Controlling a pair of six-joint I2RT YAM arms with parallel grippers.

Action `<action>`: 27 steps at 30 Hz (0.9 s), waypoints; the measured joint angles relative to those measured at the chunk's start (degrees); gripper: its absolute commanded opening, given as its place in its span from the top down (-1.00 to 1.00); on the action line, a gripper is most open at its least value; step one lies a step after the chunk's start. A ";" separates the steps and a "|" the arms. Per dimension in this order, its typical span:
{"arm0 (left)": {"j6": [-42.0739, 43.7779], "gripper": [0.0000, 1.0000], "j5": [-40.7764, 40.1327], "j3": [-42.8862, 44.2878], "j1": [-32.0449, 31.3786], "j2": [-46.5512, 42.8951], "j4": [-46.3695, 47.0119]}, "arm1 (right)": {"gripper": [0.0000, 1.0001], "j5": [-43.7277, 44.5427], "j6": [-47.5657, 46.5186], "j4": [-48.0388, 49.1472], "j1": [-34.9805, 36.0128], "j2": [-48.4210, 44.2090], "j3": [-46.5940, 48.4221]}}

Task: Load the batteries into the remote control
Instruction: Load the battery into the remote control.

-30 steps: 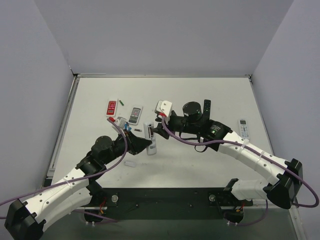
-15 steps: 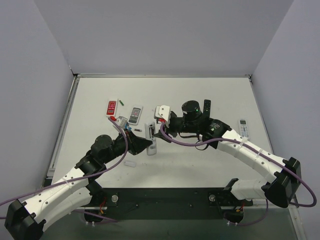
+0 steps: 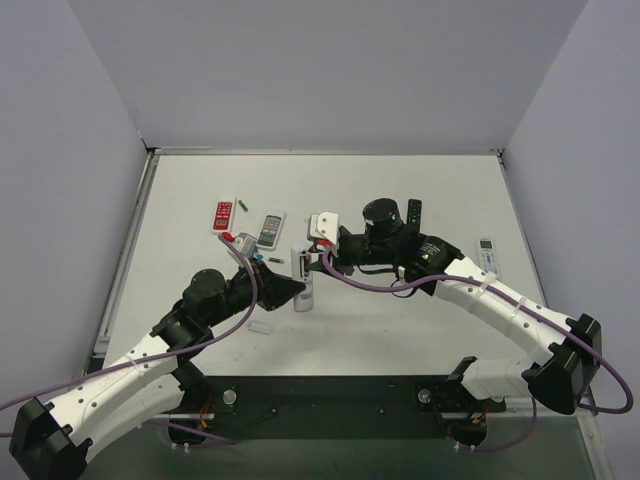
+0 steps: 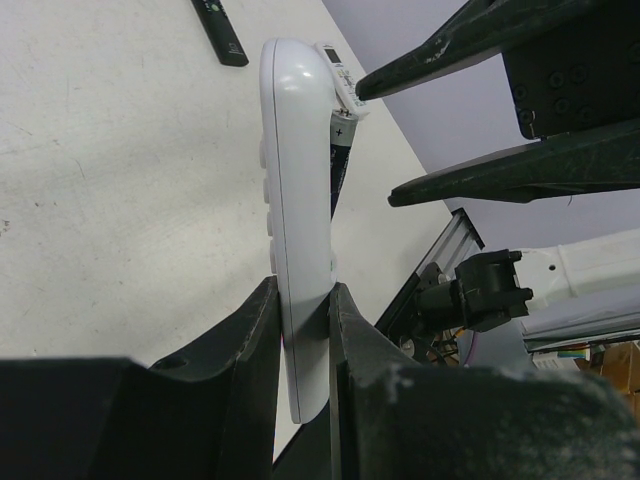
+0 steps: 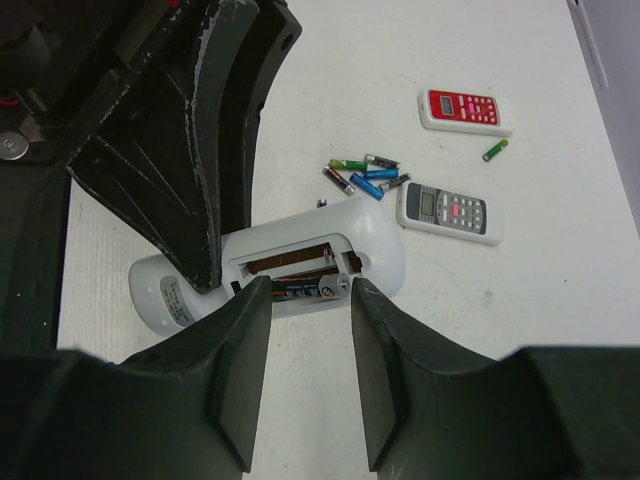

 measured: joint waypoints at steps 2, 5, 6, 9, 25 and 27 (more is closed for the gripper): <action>0.11 1.00 -0.02 0.00 0.02 0.04 0.00 | 0.42 -0.13 -0.02 -0.26 0.00 0.02 0.00; 0.13 1.00 0.02 0.00 0.02 0.13 0.02 | 0.47 -0.33 -0.15 -0.55 0.00 0.07 0.00; 0.13 1.00 0.04 0.00 0.00 0.15 0.02 | 0.47 -0.33 -0.17 -0.63 0.00 0.11 0.02; 0.13 1.00 0.20 0.00 0.00 0.24 0.02 | 0.49 -0.35 -0.28 -0.72 -0.09 0.48 0.04; 0.13 1.00 0.57 0.00 0.02 0.28 0.09 | 0.65 -0.46 -0.96 -1.31 -0.63 1.70 0.39; 0.13 1.00 0.63 0.00 0.02 0.28 0.09 | 0.67 -0.50 -1.07 -1.68 -0.63 1.84 0.76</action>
